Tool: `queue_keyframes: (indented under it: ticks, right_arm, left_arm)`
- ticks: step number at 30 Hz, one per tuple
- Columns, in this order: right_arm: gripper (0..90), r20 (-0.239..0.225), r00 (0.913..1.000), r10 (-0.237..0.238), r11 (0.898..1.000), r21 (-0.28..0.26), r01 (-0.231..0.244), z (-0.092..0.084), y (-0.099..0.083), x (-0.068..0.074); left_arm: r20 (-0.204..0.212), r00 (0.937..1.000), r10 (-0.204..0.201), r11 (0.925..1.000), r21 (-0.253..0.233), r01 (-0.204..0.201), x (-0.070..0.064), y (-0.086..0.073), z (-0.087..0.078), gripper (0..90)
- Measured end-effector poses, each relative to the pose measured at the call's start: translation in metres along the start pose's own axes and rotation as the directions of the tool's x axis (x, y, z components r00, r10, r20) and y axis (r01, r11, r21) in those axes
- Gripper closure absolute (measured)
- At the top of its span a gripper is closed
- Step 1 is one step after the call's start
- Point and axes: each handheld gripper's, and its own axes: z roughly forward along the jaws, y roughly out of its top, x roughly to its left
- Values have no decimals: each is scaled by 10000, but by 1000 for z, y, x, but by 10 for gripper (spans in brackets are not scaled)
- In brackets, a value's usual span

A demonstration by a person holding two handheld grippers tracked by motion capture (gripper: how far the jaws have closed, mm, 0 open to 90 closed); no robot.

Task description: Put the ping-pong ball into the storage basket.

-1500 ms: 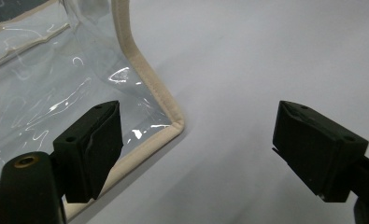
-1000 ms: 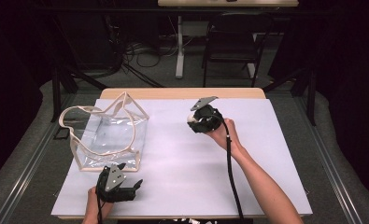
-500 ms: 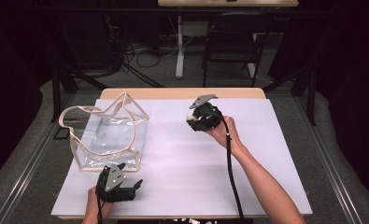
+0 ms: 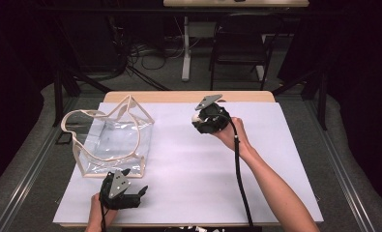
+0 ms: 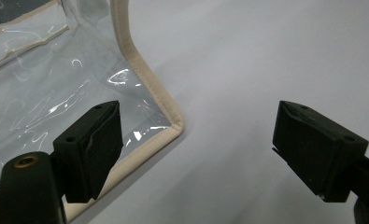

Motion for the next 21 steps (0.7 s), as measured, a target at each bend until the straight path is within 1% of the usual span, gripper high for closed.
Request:
queue_keyframes:
  ticks: [21]
  right_arm:
    - [505,99,9998,-199,9998,-88,200,-11,14,-2]
  left_arm:
    - [-6,10000,1,10000,-11,-1,0,0,0,164]
